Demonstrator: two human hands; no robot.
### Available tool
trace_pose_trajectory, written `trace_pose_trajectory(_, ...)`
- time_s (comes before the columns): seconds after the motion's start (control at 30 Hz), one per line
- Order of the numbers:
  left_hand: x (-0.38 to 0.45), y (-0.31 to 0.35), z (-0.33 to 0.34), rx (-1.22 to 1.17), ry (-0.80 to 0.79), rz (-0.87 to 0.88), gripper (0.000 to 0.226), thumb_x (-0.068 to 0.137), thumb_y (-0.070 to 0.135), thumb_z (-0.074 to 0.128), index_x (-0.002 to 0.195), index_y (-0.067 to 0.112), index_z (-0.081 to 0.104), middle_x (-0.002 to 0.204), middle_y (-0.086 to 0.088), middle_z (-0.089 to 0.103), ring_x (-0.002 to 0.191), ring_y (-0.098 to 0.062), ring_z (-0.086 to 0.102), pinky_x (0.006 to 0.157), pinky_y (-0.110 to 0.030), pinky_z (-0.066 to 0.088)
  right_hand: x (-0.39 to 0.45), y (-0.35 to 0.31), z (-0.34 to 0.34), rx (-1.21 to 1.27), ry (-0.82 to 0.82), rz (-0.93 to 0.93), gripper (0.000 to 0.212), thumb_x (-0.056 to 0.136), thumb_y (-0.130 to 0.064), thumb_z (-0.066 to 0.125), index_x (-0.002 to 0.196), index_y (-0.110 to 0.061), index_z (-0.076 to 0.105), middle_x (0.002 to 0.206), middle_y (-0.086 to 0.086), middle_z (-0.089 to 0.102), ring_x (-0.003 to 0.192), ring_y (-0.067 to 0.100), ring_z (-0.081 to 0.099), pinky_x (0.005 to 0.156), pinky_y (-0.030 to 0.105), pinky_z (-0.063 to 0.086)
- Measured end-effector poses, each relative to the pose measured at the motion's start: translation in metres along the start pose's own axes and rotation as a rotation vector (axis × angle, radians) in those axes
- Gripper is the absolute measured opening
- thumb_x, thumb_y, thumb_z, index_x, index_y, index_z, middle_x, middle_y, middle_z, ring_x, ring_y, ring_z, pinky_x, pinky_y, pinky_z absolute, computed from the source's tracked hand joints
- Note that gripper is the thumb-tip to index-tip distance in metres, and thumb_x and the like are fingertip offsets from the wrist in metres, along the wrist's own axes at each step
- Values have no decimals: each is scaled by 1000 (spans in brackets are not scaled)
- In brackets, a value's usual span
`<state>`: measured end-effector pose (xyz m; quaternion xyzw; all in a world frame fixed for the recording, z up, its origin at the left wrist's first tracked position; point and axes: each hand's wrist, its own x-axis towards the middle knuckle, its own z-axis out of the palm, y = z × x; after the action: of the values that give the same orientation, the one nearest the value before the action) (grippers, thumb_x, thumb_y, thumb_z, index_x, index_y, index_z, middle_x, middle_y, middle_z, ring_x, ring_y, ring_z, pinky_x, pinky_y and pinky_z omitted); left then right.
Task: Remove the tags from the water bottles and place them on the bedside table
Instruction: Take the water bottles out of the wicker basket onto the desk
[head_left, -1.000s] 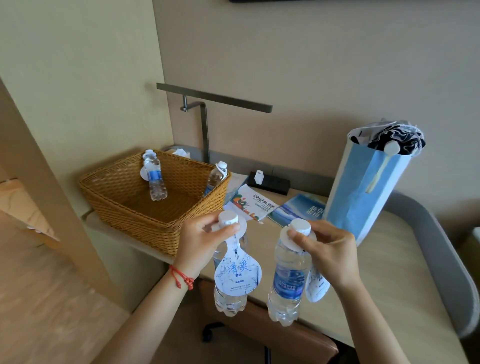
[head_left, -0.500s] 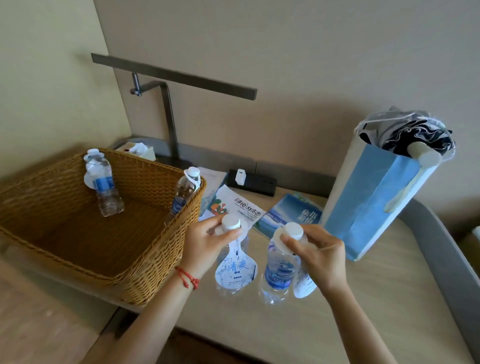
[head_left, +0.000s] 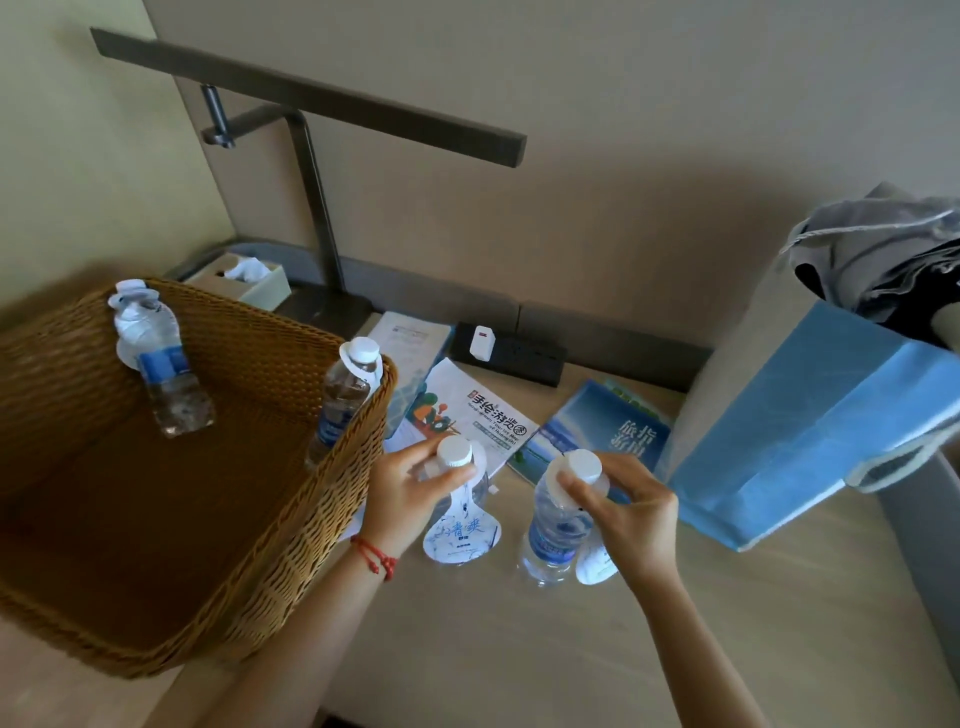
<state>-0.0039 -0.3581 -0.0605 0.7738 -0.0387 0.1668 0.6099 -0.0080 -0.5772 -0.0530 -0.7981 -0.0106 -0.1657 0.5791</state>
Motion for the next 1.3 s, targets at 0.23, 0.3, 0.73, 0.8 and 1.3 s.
trace_pose_trajectory(0.23, 11, -5, 4, -47, -4, -81, 28, 64, 23, 75, 78, 47, 70, 83, 26, 71, 82, 5, 64, 72, -11, 48, 18, 10, 4, -23, -27, 16, 23, 67, -17, 80, 88, -16, 71, 90, -8, 67, 85, -1, 63, 69, 11, 48)
trace_pose_trajectory(0.3, 11, -6, 4, -57, -22, -67, 26, 63, 31, 75, 82, 48, 70, 85, 25, 71, 83, 3, 65, 74, -13, 50, 21, 9, 4, -46, -45, -24, 23, 67, -16, 80, 87, -16, 71, 89, -8, 67, 85, -1, 63, 69, 12, 49)
trace_pose_trajectory(0.73, 0, -8, 4, -42, -51, -80, 27, 65, 33, 73, 88, 47, 70, 91, 22, 72, 90, -3, 66, 77, -17, 51, 13, 8, 1, -51, -117, -2, 25, 72, -18, 76, 92, -26, 65, 92, -17, 63, 90, -11, 57, 72, 3, 43)
trace_pose_trajectory(0.8, -1, -8, 5, -43, -43, -94, 33, 69, 20, 75, 92, 43, 70, 95, 19, 72, 97, -5, 65, 81, -17, 51, 11, 7, 1, -38, -110, 27, 26, 72, -20, 76, 90, -32, 63, 91, -19, 63, 88, -13, 58, 69, 3, 43)
trace_pose_trajectory(1.3, -60, 56, -13, 389, 168, 156, 33, 80, 11, 68, 112, 3, 61, 112, 1, 60, 105, -14, 56, 86, 0, 34, -28, -29, -21, -210, -87, -148, 35, 82, -25, 67, 116, -20, 61, 119, -7, 60, 110, 13, 53, 85, 25, 46)
